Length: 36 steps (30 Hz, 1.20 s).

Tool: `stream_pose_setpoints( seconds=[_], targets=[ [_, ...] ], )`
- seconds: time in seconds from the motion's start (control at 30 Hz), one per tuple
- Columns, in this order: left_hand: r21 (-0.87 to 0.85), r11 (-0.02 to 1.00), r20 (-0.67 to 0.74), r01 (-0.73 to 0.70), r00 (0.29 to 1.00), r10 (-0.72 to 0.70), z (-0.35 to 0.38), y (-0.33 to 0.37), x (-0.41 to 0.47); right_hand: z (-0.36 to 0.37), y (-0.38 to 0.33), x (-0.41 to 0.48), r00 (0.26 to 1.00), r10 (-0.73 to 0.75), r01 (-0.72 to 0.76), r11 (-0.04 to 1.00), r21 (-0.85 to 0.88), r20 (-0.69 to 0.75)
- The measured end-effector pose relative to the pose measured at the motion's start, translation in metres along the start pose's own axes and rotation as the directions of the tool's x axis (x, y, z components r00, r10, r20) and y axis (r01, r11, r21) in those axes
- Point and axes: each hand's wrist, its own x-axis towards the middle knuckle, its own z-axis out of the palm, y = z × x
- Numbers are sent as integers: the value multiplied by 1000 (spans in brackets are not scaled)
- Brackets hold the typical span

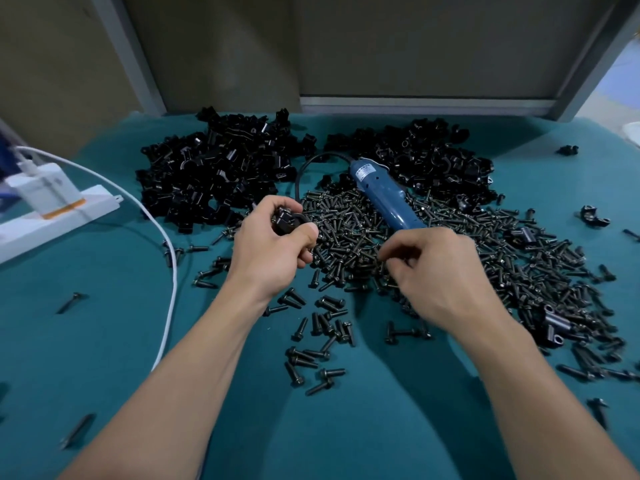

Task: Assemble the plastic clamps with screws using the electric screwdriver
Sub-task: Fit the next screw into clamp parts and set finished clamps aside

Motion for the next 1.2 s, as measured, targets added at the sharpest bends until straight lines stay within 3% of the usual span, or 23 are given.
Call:
stream_pose_setpoints(
  seconds=[0.13,0.27,0.33,0.7,0.83,1.03,1.13,1.2],
  targets=[
    [29,999,-40,15,999,-14,-6,14,-1,-1,-10,-6,994,-72,71,997,13,80],
    [157,987,15,34,999,-37,-19,27,1,7,-21,-15,912,-167,191,981,-27,375],
    [186,982,87,35,995,-52,-18,24,-6,8,-22,-17,880,-163,218,973,-74,445],
    [138,990,-25,33,999,-29,-8,-7,-22,2,-28,-18,856,-102,162,984,-77,507],
    [154,988,5,-1,1000,0,-6,-7,-23,1,-30,-20,871,-47,160,968,-193,489],
    [211,977,64,-24,998,11,-3,-2,-24,6,-28,-24,868,-67,184,963,-195,491],
    [228,972,91,-61,995,42,-2,0,-26,4,-24,-19,902,-58,116,987,-111,428],
    [254,961,134,-112,988,79,-2,2,-28,1,-22,-15,930,-53,16,995,103,365]
  ],
)
